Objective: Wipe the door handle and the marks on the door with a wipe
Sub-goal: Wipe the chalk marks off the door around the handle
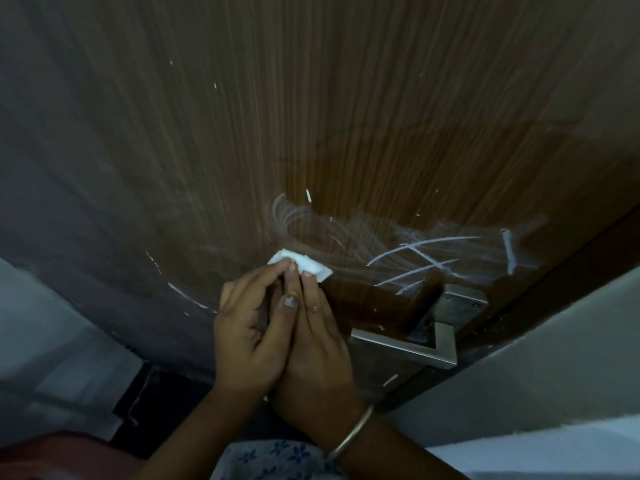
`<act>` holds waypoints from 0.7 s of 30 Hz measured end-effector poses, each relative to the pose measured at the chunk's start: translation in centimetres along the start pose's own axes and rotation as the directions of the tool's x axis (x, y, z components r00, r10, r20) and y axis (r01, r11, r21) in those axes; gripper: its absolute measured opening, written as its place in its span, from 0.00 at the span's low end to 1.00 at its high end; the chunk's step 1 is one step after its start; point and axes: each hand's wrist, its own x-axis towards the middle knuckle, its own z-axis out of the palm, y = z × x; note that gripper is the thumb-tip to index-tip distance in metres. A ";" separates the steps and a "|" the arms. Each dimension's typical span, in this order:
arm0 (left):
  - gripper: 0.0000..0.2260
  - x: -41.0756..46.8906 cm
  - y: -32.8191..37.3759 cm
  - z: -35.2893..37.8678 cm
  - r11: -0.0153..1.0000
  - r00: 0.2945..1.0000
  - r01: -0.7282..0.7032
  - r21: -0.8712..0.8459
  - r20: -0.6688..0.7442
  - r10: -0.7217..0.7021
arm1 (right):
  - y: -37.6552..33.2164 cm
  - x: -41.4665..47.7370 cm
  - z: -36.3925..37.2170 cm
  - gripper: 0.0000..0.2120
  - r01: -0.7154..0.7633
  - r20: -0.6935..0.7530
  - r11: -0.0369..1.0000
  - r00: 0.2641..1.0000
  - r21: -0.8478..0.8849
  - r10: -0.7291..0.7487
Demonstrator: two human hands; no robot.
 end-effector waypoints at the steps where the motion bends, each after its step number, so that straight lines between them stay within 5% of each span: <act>1: 0.15 0.3 0.2 -0.2 1.000 1.000 -0.003 -0.017 -0.026 0.002 | 0.0 0.9 -0.6 0.31 0.041 0.012 0.998 0.999 -0.052 -0.040; 9: 0.19 3.8 3.1 -2.3 0.984 0.988 -0.140 -0.107 -0.077 0.132 | -0.2 5.6 -4.4 0.26 0.059 -0.212 0.998 0.976 0.001 -0.058; 17: 0.20 1.4 2.1 -1.4 0.986 0.999 0.006 -0.165 0.041 0.000 | 1.4 2.8 -3.0 0.24 0.091 -0.152 0.983 0.982 -0.156 -0.115; 21: 0.18 1.9 2.6 -1.5 0.968 0.998 -0.063 -0.244 -0.029 0.058 | 1.9 3.7 -3.6 0.26 0.080 -0.193 0.981 0.975 -0.179 -0.114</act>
